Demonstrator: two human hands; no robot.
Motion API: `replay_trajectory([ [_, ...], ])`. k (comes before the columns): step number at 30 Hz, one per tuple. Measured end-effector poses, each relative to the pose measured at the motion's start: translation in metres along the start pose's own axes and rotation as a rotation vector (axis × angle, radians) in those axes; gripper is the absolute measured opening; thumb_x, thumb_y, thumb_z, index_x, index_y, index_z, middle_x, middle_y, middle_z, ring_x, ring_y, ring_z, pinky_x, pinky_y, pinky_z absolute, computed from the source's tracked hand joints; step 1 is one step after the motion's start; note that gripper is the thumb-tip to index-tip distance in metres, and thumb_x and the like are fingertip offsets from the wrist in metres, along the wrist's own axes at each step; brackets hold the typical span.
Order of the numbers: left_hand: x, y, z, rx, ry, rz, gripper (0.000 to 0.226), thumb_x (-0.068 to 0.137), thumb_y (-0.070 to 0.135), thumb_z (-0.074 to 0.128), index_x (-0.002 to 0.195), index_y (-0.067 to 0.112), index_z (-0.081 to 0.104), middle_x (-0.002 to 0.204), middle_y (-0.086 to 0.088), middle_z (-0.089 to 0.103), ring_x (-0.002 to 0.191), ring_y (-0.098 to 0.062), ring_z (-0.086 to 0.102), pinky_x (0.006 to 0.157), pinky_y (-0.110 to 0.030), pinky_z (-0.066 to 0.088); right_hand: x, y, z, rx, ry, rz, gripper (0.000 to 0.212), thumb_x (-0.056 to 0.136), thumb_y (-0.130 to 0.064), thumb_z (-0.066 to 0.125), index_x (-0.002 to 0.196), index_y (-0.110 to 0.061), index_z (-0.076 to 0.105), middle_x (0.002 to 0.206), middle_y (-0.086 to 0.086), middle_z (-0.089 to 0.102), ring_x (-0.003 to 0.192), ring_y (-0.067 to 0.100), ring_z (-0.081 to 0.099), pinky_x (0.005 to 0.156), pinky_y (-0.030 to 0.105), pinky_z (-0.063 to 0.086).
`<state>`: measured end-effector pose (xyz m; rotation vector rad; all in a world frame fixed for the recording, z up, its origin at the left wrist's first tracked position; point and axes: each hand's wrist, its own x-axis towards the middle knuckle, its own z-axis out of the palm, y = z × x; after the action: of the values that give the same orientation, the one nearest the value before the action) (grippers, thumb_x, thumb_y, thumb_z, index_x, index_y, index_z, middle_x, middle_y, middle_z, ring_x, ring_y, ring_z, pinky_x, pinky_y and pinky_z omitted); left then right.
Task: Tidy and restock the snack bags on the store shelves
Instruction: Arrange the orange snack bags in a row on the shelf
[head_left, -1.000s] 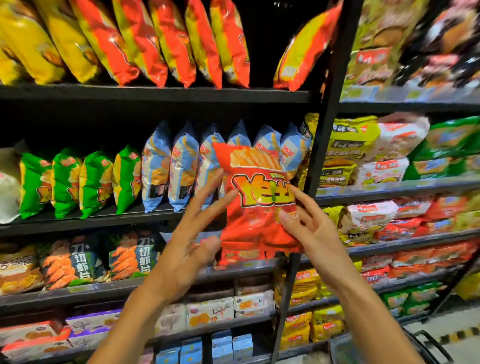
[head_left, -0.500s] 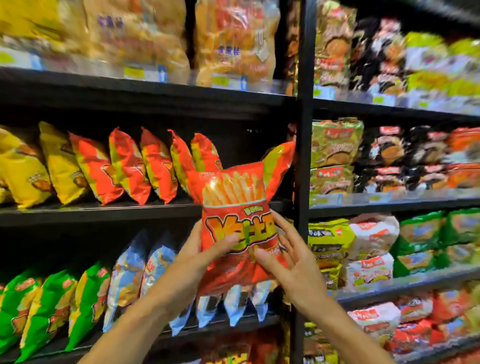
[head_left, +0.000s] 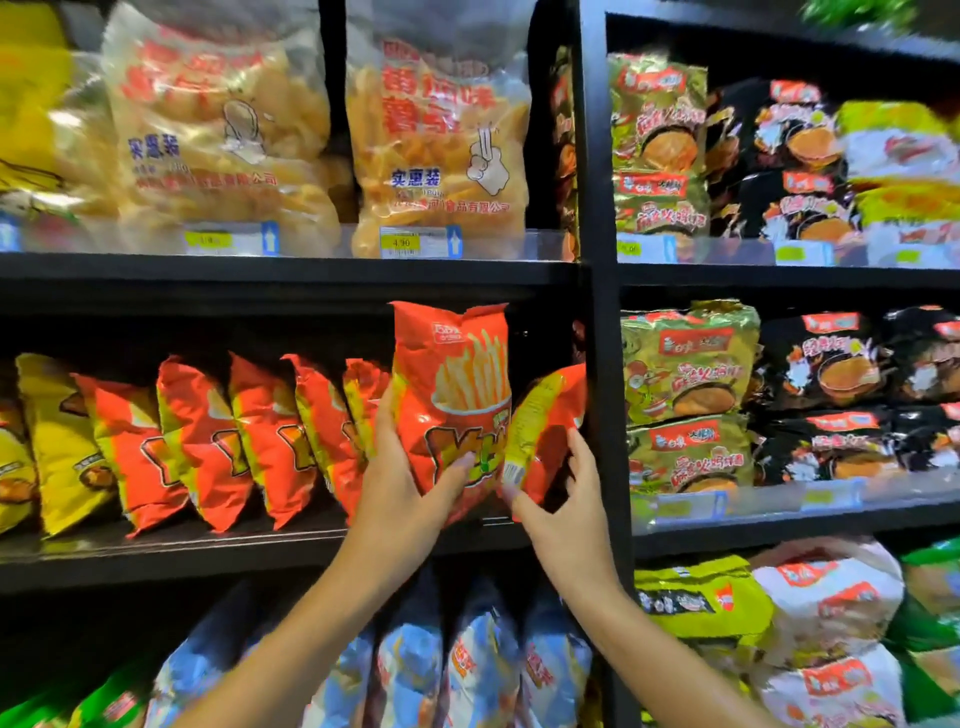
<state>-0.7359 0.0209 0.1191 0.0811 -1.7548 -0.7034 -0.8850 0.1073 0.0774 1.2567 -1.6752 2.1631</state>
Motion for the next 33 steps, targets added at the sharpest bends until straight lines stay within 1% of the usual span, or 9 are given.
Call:
replay_trajectory([
  [5,0.028,-0.035,0.027,0.208,0.043,0.091,0.098,0.091,0.021,0.076,0.16,0.032,0.007,0.158,0.0,0.042,0.147,-0.016,0.041,0.121,-0.043,0.036,0.025,0.008,0.022,-0.065,0.111,0.026,0.105,0.085,-0.032,0.084,0.164,-0.024,0.015,0.166,-0.006,0.026,0.154,0.012,0.025,0.125,0.042,0.028],
  [7,0.034,-0.043,0.034,0.238,0.081,0.071,0.1,0.093,0.021,0.073,0.162,0.025,0.002,0.163,-0.004,0.031,0.15,-0.019,0.032,0.124,-0.036,0.028,0.032,0.006,0.028,-0.09,0.135,0.059,0.106,0.085,-0.031,0.083,0.164,-0.02,0.012,0.165,0.0,0.027,0.153,0.018,0.027,0.124,0.041,0.03],
  [10,0.043,-0.052,0.042,0.264,0.095,0.025,0.097,0.094,0.014,0.067,0.163,0.015,-0.002,0.162,-0.014,0.025,0.149,-0.023,0.022,0.121,-0.029,0.017,0.047,0.004,0.03,-0.116,0.177,0.161,0.105,0.089,-0.024,0.08,0.165,-0.016,0.007,0.16,0.005,0.036,0.149,0.022,0.034,0.117,0.026,0.027],
  [13,0.05,-0.062,0.047,0.201,0.011,-0.052,0.095,0.093,0.009,0.061,0.162,0.012,-0.005,0.154,-0.02,0.027,0.146,-0.035,0.024,0.124,-0.048,0.019,0.06,0.008,0.036,-0.176,0.238,0.275,0.107,0.091,-0.022,0.078,0.163,-0.007,0.001,0.164,0.013,0.033,0.151,0.026,0.032,0.117,0.03,0.028],
  [16,0.056,-0.079,0.049,0.187,-0.045,-0.061,0.096,0.093,0.007,0.061,0.161,0.008,-0.007,0.154,-0.024,0.024,0.147,-0.041,0.022,0.124,-0.052,0.019,0.067,0.011,0.044,-0.238,0.277,0.327,0.109,0.091,-0.024,0.078,0.163,-0.007,-0.003,0.157,0.017,0.044,0.144,0.032,0.044,0.113,0.038,0.038],
  [21,0.055,-0.097,0.056,0.118,-0.147,0.029,0.1,0.096,0.0,0.059,0.161,0.013,-0.016,0.167,-0.023,-0.001,0.157,-0.034,-0.001,0.125,-0.04,0.006,0.064,0.01,0.055,-0.336,0.351,0.308,0.101,0.091,-0.024,0.078,0.165,-0.016,0.009,0.147,0.013,0.054,0.135,0.033,0.053,0.106,0.042,0.045],
  [25,0.049,-0.105,0.06,0.106,-0.254,-0.025,0.114,0.09,0.005,0.063,0.158,0.023,-0.027,0.167,-0.018,-0.021,0.156,-0.028,-0.021,0.128,-0.048,-0.004,0.059,0.018,0.061,-0.381,0.35,0.232,0.092,0.09,-0.023,0.076,0.162,-0.027,0.019,0.139,0.004,0.06,0.127,0.027,0.06,0.104,0.042,0.051],
  [29,0.057,-0.103,0.061,0.078,-0.331,-0.029,0.115,0.087,-0.005,0.056,0.156,0.025,-0.031,0.167,-0.018,-0.024,0.155,-0.029,-0.024,0.127,-0.046,-0.01,0.063,0.019,0.055,-0.357,0.336,0.225,0.089,0.092,-0.014,0.075,0.162,-0.024,0.02,0.138,0.004,0.061,0.126,0.023,0.06,0.099,0.032,0.048],
  [33,0.062,-0.109,0.07,0.116,-0.402,0.001,0.115,0.087,-0.01,0.05,0.152,0.03,-0.037,0.167,-0.016,-0.025,0.154,-0.031,-0.025,0.124,-0.04,-0.016,0.066,0.018,0.044,-0.373,0.325,0.265,0.092,0.096,-0.018,0.072,0.165,-0.016,0.011,0.141,0.008,0.059,0.128,0.025,0.058,0.095,0.028,0.044],
])
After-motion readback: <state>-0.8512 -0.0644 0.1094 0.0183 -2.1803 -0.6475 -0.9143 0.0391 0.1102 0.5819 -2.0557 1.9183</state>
